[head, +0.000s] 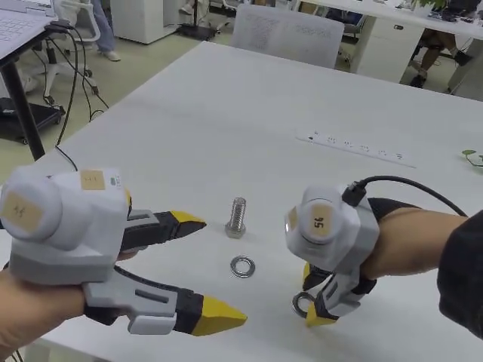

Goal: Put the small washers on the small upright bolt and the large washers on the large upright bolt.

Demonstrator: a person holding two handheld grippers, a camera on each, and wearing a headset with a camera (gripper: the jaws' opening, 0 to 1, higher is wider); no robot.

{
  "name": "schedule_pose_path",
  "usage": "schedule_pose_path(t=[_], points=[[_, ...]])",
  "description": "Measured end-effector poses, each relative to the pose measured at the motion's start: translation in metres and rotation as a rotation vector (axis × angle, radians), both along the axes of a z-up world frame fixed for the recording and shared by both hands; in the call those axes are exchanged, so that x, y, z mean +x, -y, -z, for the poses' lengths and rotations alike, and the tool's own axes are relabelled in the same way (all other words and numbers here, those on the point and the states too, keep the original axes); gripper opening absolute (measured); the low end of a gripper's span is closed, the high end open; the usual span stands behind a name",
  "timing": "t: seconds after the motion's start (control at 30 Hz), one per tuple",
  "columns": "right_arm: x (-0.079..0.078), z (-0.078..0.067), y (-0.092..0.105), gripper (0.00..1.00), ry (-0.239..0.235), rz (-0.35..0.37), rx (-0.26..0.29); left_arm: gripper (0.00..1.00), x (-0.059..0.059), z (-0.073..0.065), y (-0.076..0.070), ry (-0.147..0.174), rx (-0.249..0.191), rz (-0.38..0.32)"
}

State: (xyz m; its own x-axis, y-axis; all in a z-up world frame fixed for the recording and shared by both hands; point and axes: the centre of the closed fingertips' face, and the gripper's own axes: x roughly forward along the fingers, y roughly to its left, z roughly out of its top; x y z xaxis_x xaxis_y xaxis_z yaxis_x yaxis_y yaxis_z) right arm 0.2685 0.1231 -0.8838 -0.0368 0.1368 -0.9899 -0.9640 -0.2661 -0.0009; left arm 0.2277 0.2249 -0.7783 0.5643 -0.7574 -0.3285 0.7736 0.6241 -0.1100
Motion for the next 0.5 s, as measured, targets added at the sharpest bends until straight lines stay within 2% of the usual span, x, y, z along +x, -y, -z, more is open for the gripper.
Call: schedule_pose_path(t=[0.1,0.5], points=[[0.0002,-0.0001,-0.0001,0.25,0.003,-0.012,0.001,0.8,0.0,-0.0001,0.0003,0.0,0.0,-0.001],[-0.0004,0.0002,0.0002,0.25,0.006,-0.012,-0.01,0.8,-0.0006,-0.0013,0.0005,0.002,0.0,-0.004]])
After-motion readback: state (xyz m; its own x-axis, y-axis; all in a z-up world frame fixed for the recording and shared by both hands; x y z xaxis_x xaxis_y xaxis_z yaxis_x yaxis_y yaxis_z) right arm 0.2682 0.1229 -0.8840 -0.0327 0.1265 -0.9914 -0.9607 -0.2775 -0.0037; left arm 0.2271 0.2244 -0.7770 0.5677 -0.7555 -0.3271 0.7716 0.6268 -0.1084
